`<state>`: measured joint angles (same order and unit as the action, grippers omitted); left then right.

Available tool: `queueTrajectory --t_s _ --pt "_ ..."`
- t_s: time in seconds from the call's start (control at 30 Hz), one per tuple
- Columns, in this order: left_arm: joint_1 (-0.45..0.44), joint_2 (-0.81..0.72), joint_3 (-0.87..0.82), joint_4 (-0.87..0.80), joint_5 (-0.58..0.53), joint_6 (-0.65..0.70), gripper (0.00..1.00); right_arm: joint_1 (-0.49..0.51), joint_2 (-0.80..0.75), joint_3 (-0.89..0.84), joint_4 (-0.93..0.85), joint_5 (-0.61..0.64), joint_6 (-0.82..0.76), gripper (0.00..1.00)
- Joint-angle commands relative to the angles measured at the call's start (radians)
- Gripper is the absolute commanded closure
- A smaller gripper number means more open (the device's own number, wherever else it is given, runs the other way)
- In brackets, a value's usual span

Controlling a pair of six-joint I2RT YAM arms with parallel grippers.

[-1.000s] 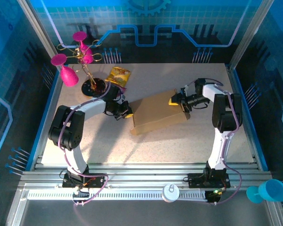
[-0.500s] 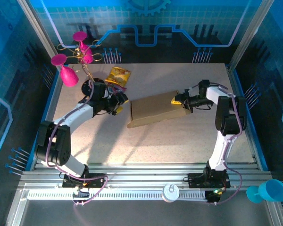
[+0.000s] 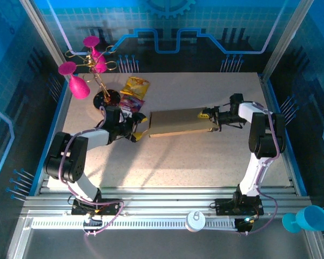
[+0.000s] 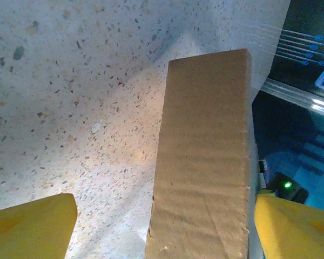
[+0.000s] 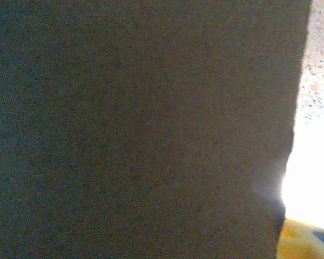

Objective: Fold the paper box

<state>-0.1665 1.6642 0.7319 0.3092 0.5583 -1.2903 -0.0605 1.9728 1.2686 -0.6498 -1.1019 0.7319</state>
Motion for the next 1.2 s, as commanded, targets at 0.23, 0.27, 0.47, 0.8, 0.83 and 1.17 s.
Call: queueTrajectory --t_s 0.23,0.27,0.47,0.8,0.83,1.17 --pt "-0.063 0.114 -0.035 0.333 0.025 -0.243 0.13 -0.007 -0.033 -0.046 -0.033 -0.044 0.015 0.52" --pt "-0.066 0.118 -0.041 0.354 0.018 -0.255 0.11 -0.006 -0.034 -0.051 -0.032 -0.042 0.017 0.53" --pt "-0.071 0.104 -0.048 0.376 -0.001 -0.294 0.1 -0.01 -0.043 -0.072 0.001 -0.039 0.041 0.53" --pt "-0.131 0.181 -0.065 0.509 0.002 -0.439 0.22 -0.005 -0.036 -0.071 0.05 -0.062 0.088 0.54" --pt "-0.139 0.187 -0.063 0.522 -0.004 -0.453 0.24 -0.005 -0.035 -0.069 0.049 -0.06 0.088 0.54" --pt "-0.185 0.182 -0.055 0.522 -0.041 -0.523 0.4 0.002 -0.018 -0.069 0.047 -0.06 0.079 0.54"
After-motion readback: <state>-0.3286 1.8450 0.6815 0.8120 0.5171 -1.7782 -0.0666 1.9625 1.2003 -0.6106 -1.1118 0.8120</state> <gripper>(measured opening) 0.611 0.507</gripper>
